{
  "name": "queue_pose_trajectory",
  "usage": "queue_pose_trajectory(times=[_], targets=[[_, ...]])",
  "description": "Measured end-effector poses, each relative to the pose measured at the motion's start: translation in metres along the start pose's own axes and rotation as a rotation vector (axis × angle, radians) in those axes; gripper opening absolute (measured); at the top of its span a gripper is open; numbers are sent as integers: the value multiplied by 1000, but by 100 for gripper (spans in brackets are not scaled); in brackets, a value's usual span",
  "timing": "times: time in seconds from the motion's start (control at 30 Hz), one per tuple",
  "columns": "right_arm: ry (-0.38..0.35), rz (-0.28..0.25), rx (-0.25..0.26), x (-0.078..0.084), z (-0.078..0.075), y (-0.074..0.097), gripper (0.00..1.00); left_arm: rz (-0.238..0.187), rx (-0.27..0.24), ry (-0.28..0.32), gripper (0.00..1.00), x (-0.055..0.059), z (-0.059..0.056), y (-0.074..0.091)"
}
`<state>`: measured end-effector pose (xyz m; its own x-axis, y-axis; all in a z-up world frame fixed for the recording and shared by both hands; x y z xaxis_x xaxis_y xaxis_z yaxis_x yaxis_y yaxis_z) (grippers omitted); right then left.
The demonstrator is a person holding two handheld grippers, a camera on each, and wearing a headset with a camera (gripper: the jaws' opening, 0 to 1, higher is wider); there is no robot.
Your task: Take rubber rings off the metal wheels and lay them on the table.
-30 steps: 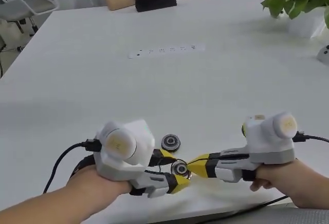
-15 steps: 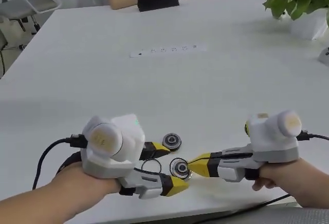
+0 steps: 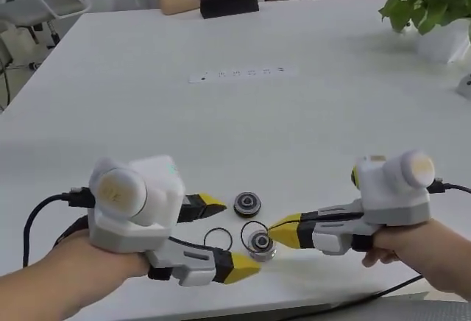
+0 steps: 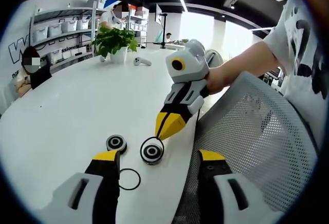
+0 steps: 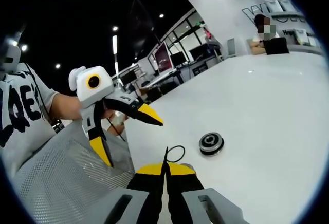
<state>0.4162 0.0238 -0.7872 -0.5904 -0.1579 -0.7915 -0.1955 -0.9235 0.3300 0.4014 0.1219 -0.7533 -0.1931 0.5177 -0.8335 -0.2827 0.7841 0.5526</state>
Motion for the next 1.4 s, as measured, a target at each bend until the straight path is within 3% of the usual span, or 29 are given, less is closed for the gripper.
queue_pose_trajectory(times=[0.43,0.53,0.83,1.03,1.4], targets=[[32,23,-18,-18,4,-10,0,3,-64,15,74,8,15,24],[41,33,-23,-21,5,-13,0,-12,-83,43,78,9,19,31],[63,56,-43,-31,4,-25,0,-20,-125,62,82,14,25,47],[70,87,-57,-29,5,-38,0,-28,-166,66,86,17,30,56],[78,158,-72,-24,10,-62,0,-29,-194,79,89,24,33,68]])
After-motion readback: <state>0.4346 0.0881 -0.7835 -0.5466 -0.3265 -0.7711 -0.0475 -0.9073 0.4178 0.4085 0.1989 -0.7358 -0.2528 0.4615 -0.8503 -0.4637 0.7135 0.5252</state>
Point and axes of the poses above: the centre of the closed fingertips' face, and the gripper's own axes: y roughly backward along the fingers, z roughly to its left, x roughly out of its underside, the point moved 4 cm from there along y, roughly backward along the fingers, and after that the axes turned 4 degrees about -y, right-handed, at the moved point
